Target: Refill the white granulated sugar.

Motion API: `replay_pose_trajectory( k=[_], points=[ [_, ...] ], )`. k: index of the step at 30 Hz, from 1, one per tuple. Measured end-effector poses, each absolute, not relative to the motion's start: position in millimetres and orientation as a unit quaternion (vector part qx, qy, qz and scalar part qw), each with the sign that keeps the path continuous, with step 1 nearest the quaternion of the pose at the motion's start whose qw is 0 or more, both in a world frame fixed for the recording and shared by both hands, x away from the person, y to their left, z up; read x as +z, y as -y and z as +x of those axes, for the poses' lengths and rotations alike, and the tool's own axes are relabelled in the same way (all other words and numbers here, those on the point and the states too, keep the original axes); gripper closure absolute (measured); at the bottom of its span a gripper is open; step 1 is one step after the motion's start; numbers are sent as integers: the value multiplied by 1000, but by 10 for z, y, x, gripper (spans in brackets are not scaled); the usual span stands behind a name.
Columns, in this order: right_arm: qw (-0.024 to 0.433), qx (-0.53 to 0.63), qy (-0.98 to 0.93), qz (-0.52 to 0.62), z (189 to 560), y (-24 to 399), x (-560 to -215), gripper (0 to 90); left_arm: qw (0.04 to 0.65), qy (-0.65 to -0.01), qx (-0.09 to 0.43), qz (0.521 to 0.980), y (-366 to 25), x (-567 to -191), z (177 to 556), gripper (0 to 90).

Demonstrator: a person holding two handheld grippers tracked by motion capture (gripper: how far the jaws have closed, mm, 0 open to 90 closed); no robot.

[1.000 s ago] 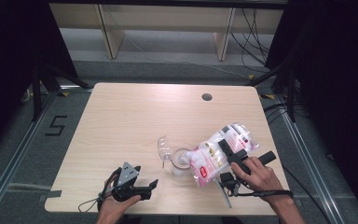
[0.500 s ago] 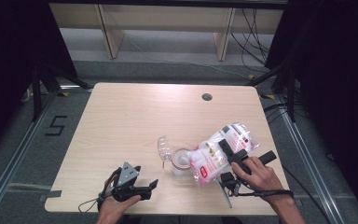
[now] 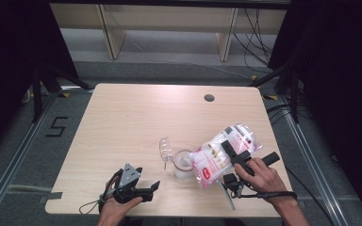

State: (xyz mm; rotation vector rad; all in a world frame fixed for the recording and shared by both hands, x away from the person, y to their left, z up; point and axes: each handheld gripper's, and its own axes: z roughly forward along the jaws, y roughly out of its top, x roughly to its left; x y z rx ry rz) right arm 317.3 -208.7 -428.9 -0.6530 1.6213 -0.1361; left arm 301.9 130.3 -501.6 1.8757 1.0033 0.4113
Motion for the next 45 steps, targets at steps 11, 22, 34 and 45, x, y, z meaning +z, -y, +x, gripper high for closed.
replay_pose_trajectory(
  k=[11, 22, 34, 45],
  points=[
    [639, -60, -711, -287, 3174, 2089, -4288, 749, 467, -408, 168, 766, -1306, -5016, 3020, 178],
    [641, -60, -709, -287, 3178, 2089, -4283, 752, 465, -407, 169, 767, -1310, -5015, 3021, 178],
    [642, -57, -713, -278, 3168, 2096, -4285, 755, 466, -408, 169, 767, -1310, -5014, 3020, 178],
    [641, -60, -710, -284, 3173, 2100, -4274, 761, 465, -407, 169, 768, -1311, -5014, 3020, 178]
  ],
)
